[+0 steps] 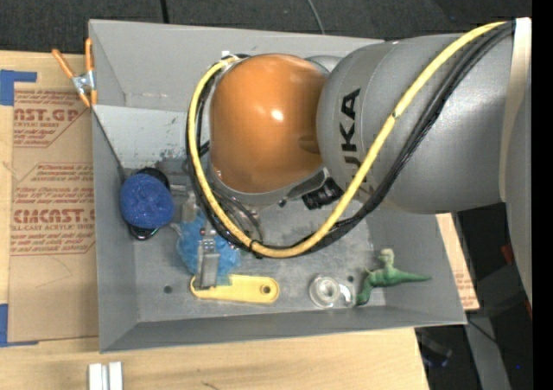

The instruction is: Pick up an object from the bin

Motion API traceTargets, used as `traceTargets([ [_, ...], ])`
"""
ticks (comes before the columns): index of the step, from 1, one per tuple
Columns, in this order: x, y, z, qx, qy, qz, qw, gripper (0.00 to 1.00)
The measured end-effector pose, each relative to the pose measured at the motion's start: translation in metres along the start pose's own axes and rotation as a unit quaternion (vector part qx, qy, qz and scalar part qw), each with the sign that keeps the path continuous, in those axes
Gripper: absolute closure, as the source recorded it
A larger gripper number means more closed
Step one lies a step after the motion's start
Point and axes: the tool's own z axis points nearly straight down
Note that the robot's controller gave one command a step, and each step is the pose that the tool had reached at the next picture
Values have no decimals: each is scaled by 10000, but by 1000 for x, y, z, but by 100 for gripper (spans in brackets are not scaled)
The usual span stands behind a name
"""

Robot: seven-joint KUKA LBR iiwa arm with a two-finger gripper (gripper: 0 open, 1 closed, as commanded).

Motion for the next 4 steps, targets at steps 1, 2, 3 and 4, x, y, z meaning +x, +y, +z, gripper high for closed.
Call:
traceTargets([
  [1,-2,-1,-4,-9,-39,14,10000,0],
  [2,-2,-3,-2,-20,-56,-20,10000,0],
  [3,-31,-18,4,19,27,-353,9994,0],
  [4,-40,-30,12,-23,-128,-913,9957,0],
])
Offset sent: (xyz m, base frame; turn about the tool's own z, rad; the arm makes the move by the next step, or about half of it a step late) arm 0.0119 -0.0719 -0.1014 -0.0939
